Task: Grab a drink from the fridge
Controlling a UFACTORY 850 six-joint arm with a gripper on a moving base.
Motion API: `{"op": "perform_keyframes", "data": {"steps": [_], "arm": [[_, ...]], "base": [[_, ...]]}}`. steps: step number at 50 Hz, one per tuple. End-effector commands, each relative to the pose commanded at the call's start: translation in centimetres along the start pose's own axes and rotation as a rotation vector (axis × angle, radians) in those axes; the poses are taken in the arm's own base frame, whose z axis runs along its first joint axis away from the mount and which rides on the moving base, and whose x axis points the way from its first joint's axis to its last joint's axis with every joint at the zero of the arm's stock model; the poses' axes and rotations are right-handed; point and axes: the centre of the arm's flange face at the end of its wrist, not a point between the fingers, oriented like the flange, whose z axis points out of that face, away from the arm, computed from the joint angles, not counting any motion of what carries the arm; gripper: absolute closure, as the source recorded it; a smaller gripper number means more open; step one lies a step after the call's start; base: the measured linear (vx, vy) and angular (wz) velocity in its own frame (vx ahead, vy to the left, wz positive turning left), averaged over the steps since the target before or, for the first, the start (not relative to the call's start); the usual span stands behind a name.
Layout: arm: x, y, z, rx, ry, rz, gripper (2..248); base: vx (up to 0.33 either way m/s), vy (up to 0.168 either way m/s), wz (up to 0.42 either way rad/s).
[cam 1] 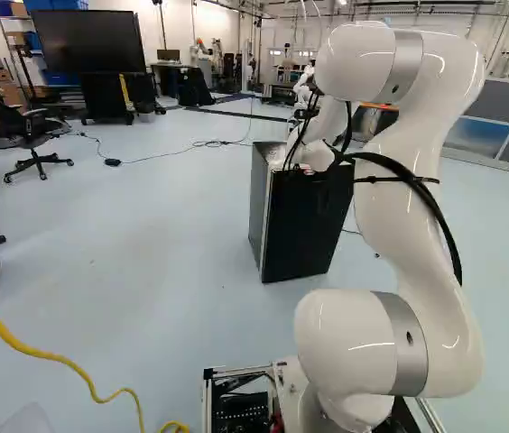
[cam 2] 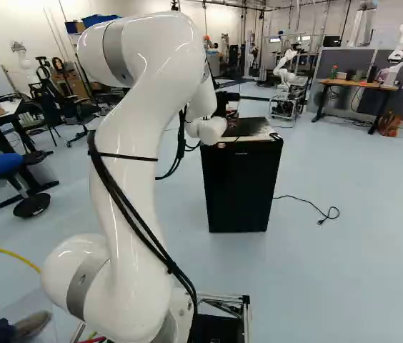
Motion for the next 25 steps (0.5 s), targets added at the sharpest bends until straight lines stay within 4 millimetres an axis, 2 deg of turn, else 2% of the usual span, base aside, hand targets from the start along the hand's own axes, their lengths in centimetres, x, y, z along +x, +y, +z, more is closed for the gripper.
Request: {"op": "perform_keyframes", "data": {"steps": [25], "arm": [[0.4, -0.7, -1.7, 0.009, -0.014, -0.001, 151]], "base": [[0.0, 0.0, 0.0]]}}
